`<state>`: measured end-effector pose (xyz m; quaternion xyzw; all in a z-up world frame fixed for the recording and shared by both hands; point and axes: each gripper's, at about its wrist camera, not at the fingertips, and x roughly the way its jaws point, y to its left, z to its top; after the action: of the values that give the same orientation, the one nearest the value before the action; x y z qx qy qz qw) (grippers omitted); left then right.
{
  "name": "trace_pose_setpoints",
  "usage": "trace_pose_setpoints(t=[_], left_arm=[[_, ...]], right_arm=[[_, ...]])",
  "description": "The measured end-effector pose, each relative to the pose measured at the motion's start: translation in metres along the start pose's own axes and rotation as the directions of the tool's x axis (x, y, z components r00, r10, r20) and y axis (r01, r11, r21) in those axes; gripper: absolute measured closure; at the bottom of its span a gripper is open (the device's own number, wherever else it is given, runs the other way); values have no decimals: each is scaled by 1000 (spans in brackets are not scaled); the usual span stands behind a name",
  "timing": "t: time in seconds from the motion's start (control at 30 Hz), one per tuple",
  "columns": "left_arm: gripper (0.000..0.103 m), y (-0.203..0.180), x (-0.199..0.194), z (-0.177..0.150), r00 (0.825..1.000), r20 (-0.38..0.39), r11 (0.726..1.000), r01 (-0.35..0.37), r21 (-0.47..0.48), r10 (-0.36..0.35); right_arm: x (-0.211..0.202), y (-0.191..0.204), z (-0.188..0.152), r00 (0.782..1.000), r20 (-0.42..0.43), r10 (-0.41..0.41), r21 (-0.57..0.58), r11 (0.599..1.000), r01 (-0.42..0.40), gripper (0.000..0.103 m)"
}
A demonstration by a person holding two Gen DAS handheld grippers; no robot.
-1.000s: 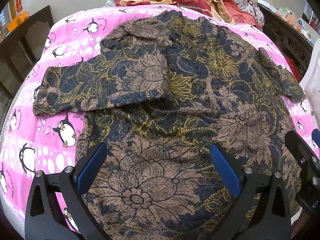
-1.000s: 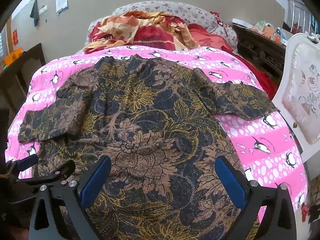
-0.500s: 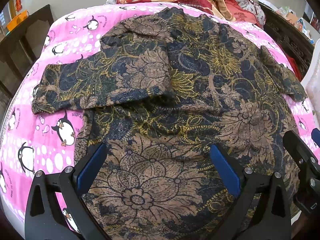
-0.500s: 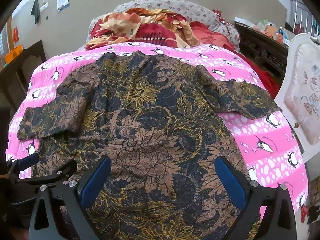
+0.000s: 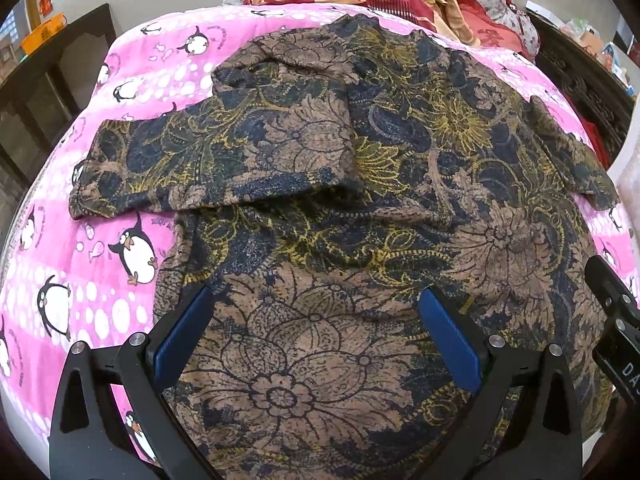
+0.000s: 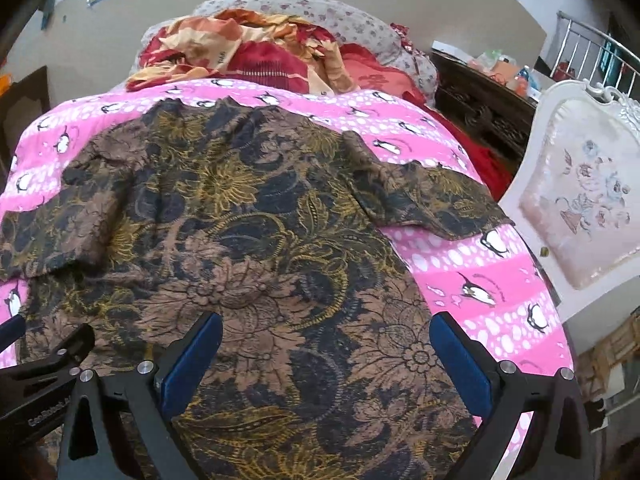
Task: Fold small clothes
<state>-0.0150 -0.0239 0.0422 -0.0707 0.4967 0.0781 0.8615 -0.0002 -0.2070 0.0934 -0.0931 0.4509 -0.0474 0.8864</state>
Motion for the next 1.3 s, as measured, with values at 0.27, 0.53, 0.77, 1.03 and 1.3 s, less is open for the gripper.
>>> trace_pose_setpoints(t=[0.27, 0.53, 0.77, 1.03, 1.3], left_arm=[[0, -5, 0, -2, 1000, -3, 1000, 1, 15, -1], [0, -5, 0, -3, 1000, -2, 1000, 0, 14, 0], [0, -5, 0, -3, 1000, -2, 1000, 1, 14, -1], [0, -4, 1, -2, 1000, -6, 1000, 2, 12, -2], [0, -4, 0, -3, 1000, -5, 1000, 2, 13, -2]], right_arm=[[1, -2, -1, 1000, -3, -5, 0, 1000, 5, 0], [2, -2, -2, 1000, -5, -18, -2, 1000, 18, 0], [2, -2, -2, 1000, -3, -19, -5, 1000, 19, 0], [2, -2, -2, 1000, -4, -20, -3, 1000, 20, 0], [2, -2, -2, 1000, -6, -20, -7, 1000, 20, 0]])
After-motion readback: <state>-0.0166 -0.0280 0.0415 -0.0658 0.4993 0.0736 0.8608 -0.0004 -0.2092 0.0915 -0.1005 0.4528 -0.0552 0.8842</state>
